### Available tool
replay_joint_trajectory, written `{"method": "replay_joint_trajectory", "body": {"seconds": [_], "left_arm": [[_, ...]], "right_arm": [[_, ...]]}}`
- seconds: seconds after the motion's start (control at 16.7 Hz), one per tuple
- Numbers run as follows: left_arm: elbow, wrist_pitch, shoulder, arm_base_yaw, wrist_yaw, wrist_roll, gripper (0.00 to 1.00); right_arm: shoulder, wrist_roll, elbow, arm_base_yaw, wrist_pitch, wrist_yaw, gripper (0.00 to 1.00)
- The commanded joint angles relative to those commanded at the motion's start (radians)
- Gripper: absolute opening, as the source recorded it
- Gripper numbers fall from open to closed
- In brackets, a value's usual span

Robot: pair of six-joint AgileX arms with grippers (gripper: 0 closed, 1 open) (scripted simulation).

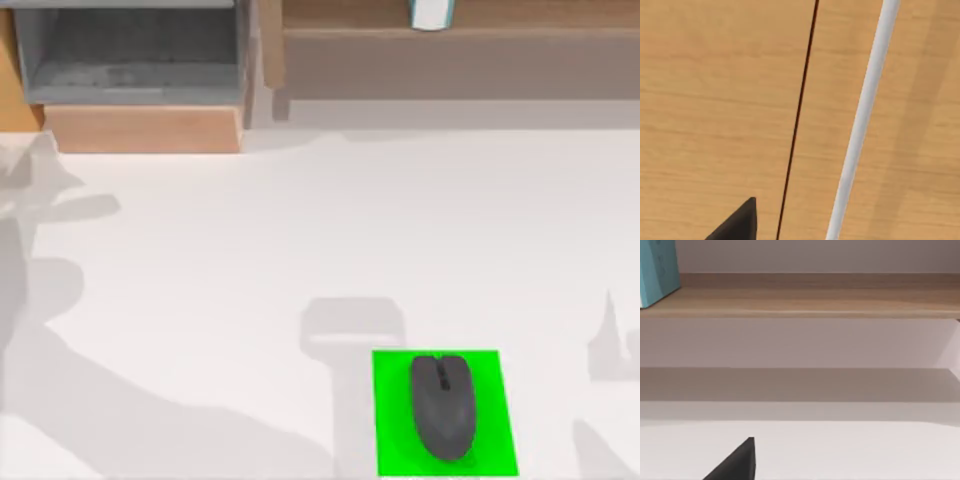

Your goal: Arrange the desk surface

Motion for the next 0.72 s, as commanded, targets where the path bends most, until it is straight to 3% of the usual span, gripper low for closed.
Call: {"method": "replay_joint_trajectory", "body": {"seconds": [0.42,0.72], "left_arm": [[-0.059,-0.003,0.008,-0.385,-0.326,-0.366,1.00],[-0.038,-0.036,0.002,-0.634,-0.487,-0.605,1.00]], "right_arm": [[0.000,0.000,0.000,0.000,0.000,0.000,1.00],[0.000,0.000,0.000,0.000,0.000,0.000,1.00]]}}
